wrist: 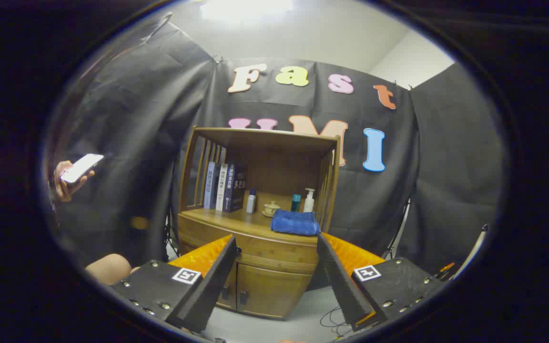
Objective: Pull open the drawer, take out the items inside it, and place them on the countertop above the cabinet.
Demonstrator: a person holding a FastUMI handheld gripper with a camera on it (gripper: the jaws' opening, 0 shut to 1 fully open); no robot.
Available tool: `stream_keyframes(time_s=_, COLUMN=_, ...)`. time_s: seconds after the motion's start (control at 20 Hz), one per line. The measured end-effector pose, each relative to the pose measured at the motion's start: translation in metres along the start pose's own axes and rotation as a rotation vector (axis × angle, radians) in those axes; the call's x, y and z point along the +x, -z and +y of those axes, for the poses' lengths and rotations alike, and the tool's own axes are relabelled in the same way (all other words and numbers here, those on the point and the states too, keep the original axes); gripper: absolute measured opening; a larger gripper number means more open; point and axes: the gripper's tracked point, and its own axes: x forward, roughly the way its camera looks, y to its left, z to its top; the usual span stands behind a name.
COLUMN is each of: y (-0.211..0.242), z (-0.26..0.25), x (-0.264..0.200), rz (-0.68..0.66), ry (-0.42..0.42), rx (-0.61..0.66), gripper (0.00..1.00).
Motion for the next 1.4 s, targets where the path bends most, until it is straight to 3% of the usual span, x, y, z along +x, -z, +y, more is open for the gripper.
stream_keyframes(time_s=0.35, y=0.013, z=0.015, x=0.01, rz=0.026, ry=-0.046, rx=0.02, gripper=1.0)
stream_keyframes(time_s=0.75, y=0.021, z=0.016, x=0.02, rz=0.033, ry=-0.029, rx=0.04, gripper=1.0)
stream_keyframes(time_s=1.1, y=0.046, z=0.061, x=0.085, rz=0.05, ry=-0.081, rx=0.079, gripper=1.0)
stream_keyframes(time_s=1.4, y=0.09, z=0.133, x=0.151, rz=0.101, ry=-0.185, rx=0.086, gripper=1.0)
